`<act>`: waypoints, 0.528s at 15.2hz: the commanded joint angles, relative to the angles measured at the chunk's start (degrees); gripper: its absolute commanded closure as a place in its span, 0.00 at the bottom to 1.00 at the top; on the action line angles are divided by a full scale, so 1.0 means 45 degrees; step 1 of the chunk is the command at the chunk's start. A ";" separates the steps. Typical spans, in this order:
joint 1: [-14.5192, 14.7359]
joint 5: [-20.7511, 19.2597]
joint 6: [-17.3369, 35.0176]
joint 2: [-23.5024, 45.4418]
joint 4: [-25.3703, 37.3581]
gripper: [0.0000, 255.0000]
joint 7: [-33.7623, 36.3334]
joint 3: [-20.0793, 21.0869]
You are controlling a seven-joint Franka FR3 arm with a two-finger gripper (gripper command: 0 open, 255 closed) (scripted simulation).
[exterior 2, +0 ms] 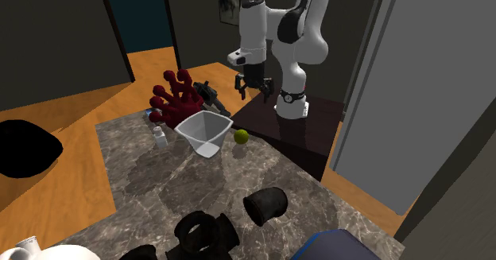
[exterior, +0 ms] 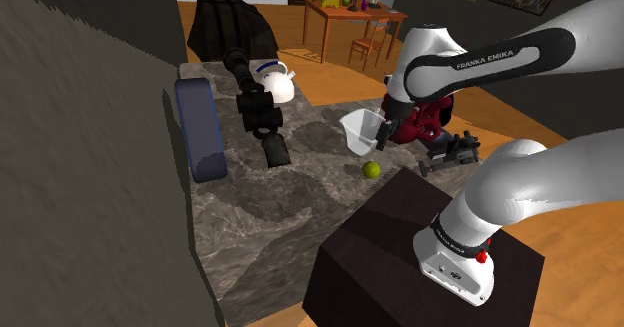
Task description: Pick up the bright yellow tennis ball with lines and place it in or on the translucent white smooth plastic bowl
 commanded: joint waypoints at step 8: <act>-0.0062 -0.0324 0.6405 0.5500 -0.0439 0.00 -0.1625 -0.1432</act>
